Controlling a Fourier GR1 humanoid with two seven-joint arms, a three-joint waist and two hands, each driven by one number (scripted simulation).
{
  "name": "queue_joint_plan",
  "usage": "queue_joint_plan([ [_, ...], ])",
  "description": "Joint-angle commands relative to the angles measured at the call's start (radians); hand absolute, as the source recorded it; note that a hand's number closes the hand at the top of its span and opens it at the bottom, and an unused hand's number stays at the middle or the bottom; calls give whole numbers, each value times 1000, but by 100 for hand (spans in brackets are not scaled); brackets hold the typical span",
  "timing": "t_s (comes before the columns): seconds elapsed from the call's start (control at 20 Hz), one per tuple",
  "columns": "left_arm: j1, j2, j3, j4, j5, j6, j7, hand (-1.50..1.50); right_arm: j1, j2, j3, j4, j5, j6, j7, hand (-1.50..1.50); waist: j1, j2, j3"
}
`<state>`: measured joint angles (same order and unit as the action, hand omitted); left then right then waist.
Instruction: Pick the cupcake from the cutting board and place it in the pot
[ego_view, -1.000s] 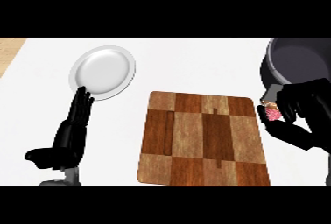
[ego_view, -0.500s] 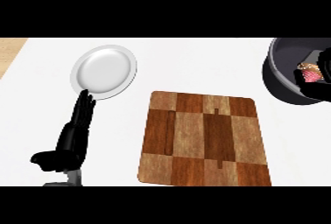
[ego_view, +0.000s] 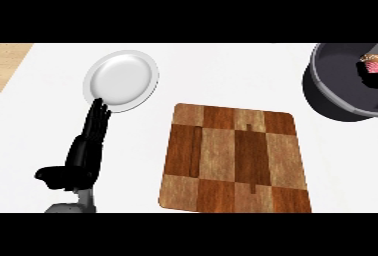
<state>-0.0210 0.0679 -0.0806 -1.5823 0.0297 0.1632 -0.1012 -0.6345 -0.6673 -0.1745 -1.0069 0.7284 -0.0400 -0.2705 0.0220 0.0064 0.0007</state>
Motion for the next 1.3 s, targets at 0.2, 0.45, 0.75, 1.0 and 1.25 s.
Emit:
queue_joint_plan([
  [0.2, -63, -10, 8, 57, -19, 7, -11, 0, -164, -61, -11, 454, 56, -5, -208, 150, 12, 8, 1],
  [0.45, -28, -27, -9, 46, -26, 7, -45, 0, -212, -48, 7, 639, 128, -75, -220, 150, 21, 11, 1],
  [0.75, -29, -29, -33, 12, -31, 0, -10, 0, -238, -58, 8, 796, 167, -43, -68, -150, 46, 22, 4],
  [1.0, -1, -4, -7, 17, -10, -28, -49, 0, -260, -50, -81, 828, 58, 65, -256, -150, 40, 21, 5],
  [1.25, 2, -15, -10, 0, -1, -22, -20, 0, -319, -39, -297, 827, -170, 143, -347, -150, 31, 15, 7],
])
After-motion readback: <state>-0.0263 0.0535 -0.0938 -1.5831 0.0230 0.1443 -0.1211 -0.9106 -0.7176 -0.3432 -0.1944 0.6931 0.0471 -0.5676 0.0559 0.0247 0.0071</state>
